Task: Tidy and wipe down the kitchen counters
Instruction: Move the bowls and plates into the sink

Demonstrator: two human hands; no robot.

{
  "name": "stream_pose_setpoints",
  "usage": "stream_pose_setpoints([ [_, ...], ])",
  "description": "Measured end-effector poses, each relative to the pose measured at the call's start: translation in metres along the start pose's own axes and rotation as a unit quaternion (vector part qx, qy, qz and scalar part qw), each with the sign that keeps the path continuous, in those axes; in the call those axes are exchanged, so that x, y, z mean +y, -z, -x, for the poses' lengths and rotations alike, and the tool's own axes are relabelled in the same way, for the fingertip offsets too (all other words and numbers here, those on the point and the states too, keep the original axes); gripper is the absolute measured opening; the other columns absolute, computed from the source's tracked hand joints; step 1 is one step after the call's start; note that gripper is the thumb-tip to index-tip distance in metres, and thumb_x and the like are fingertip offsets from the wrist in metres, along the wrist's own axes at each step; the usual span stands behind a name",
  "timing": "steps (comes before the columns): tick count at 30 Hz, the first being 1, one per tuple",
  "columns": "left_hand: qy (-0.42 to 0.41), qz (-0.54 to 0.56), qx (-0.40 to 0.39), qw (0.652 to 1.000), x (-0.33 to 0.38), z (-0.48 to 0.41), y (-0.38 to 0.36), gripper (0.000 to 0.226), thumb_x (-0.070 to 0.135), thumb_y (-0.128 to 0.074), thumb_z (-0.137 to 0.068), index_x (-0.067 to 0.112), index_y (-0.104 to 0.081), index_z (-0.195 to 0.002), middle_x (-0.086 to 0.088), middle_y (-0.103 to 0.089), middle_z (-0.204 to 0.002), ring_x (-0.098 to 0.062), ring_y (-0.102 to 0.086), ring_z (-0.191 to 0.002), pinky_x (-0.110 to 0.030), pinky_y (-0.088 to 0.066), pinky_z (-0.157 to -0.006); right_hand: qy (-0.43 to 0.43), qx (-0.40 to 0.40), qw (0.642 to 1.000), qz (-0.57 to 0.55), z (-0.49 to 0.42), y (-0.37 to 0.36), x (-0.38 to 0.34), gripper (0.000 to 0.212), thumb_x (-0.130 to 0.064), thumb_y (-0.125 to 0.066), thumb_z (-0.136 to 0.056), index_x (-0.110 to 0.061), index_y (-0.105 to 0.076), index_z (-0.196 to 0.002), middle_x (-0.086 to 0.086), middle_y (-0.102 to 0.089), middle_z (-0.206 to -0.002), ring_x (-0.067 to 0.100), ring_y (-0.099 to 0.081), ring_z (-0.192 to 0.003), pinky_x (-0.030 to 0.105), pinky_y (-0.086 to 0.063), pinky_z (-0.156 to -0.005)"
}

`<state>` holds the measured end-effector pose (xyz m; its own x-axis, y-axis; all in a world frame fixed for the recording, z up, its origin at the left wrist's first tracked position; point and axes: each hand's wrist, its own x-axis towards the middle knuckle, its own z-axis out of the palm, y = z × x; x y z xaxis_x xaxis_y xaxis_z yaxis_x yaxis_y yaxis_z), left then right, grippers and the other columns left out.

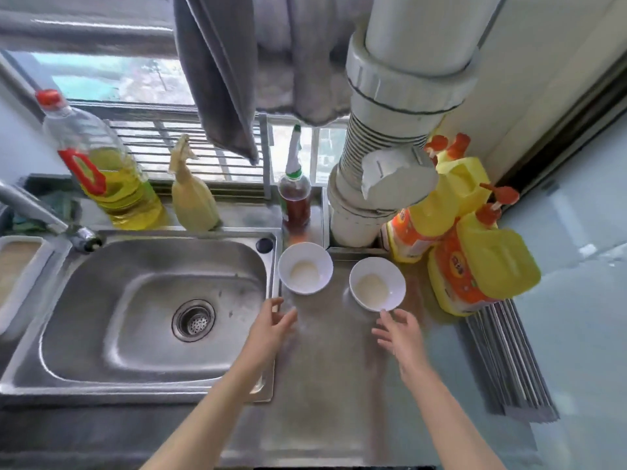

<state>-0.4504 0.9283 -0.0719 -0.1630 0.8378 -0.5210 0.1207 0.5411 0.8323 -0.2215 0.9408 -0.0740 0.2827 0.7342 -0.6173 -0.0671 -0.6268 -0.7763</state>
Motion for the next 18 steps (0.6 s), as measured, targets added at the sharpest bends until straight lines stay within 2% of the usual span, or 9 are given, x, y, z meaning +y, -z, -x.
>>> stream_pose_setpoints([
  [1,0.005,0.009,-0.01,1.0,0.006,-0.011,-0.001,0.038,0.023,-0.057,-0.09,0.011,-0.042,-0.123,-0.011,-0.065,-0.094,-0.02,-0.064,-0.077,-0.02,-0.047,-0.064,-0.019,0.002,0.999,-0.037,-0.003,-0.004,-0.004,0.033,-0.023,-0.057,-0.092,-0.012,-0.041,-0.119,0.011,-0.063,-0.097,0.023,-0.064,-0.079,0.029,-0.048,-0.065],
  [4,0.024,0.047,-0.027,0.998,0.02,-0.03,-0.006,0.039,0.02,-0.053,-0.093,0.009,-0.036,-0.126,-0.016,-0.062,-0.094,-0.017,-0.059,-0.071,-0.011,-0.042,-0.046,-0.059,0.004,0.993,-0.106,-0.007,-0.014,-0.009,0.046,-0.023,-0.055,-0.094,-0.01,-0.035,-0.133,0.017,-0.064,-0.095,0.028,-0.065,-0.08,0.033,-0.052,-0.067],
  [8,0.079,0.116,-0.032,0.99,0.023,-0.035,-0.011,0.033,0.023,-0.051,-0.094,0.023,-0.031,-0.12,-0.016,-0.06,-0.087,-0.021,-0.057,-0.065,-0.012,-0.036,-0.037,-0.089,0.014,0.984,-0.156,-0.002,-0.02,-0.005,0.056,-0.021,-0.049,-0.097,-0.013,-0.021,-0.144,0.019,-0.065,-0.091,0.03,-0.065,-0.08,0.034,-0.052,-0.07],
  [12,0.116,0.134,-0.037,0.983,0.02,-0.042,-0.014,0.03,0.03,-0.049,-0.094,0.03,-0.033,-0.12,-0.015,-0.066,-0.092,-0.022,-0.062,-0.071,-0.014,-0.038,-0.042,-0.102,0.001,0.976,-0.192,-0.002,-0.019,-0.004,0.046,-0.021,-0.049,-0.097,-0.014,-0.028,-0.138,0.022,-0.066,-0.091,0.029,-0.066,-0.079,0.034,-0.052,-0.069],
  [15,0.133,0.158,-0.021,0.978,0.019,-0.044,-0.016,0.029,0.027,-0.046,-0.095,0.031,-0.036,-0.121,-0.012,-0.069,-0.094,-0.02,-0.066,-0.076,-0.021,-0.041,-0.055,-0.101,-0.021,0.975,-0.195,-0.008,-0.018,-0.004,0.034,-0.021,-0.048,-0.097,-0.012,-0.034,-0.127,0.022,-0.066,-0.092,0.029,-0.067,-0.079,0.033,-0.053,-0.065],
  [18,0.145,0.16,-0.003,0.976,0.017,-0.046,-0.019,0.029,0.024,-0.043,-0.094,0.032,-0.04,-0.121,-0.008,-0.07,-0.097,-0.018,-0.068,-0.079,-0.025,-0.04,-0.062,-0.098,-0.037,0.976,-0.188,-0.017,-0.02,-0.005,0.032,-0.017,-0.046,-0.098,-0.011,-0.035,-0.126,0.023,-0.067,-0.094,0.03,-0.068,-0.08,0.033,-0.054,-0.066],
])
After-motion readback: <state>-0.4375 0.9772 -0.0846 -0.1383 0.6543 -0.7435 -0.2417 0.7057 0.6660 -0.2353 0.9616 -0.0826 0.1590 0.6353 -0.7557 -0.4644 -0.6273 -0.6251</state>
